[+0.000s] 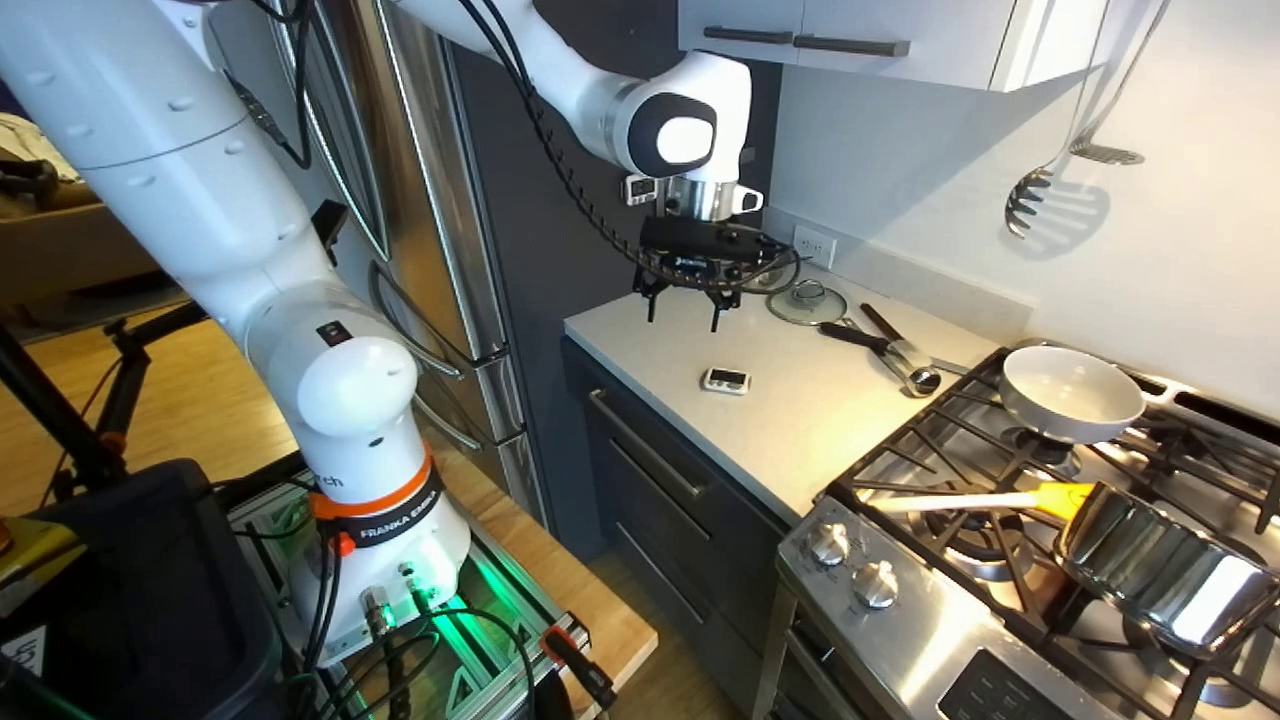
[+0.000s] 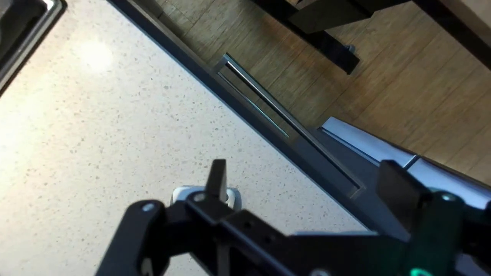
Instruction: Press a button on the white gadget on the counter
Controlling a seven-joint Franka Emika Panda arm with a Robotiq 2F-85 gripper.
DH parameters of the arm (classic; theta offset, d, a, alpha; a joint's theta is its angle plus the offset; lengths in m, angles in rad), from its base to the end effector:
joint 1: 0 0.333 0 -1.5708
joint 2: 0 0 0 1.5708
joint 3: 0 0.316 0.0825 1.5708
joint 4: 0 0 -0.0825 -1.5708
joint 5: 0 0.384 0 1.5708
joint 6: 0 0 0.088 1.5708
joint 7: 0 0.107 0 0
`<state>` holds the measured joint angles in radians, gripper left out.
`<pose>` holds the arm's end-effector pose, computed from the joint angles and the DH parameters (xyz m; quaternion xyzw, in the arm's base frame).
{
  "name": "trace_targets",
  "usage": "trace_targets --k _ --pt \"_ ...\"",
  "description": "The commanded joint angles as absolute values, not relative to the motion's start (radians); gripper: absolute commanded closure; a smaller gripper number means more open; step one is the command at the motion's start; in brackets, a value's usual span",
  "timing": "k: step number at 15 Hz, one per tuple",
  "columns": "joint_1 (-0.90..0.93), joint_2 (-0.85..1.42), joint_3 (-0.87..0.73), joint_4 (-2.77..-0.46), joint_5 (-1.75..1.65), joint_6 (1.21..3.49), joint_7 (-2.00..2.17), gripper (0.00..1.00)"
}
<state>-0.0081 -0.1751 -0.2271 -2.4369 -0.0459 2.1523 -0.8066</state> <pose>0.4379 -0.1064 0.3594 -0.9532 -0.2971 0.0486 0.0291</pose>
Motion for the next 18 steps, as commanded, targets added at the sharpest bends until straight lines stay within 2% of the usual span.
trace_targets --k 1,9,13,18 --pt "-0.036 -0.163 -0.201 -2.431 -0.037 2.153 -0.811 0.0" --pt "-0.039 -0.146 -0.203 -2.42 -0.027 2.132 -0.826 0.0" --pt "-0.064 -0.096 -0.207 -2.433 -0.023 2.231 -0.814 0.0" --pt "-0.108 -0.022 -0.206 -2.464 -0.032 2.492 -0.799 0.0"
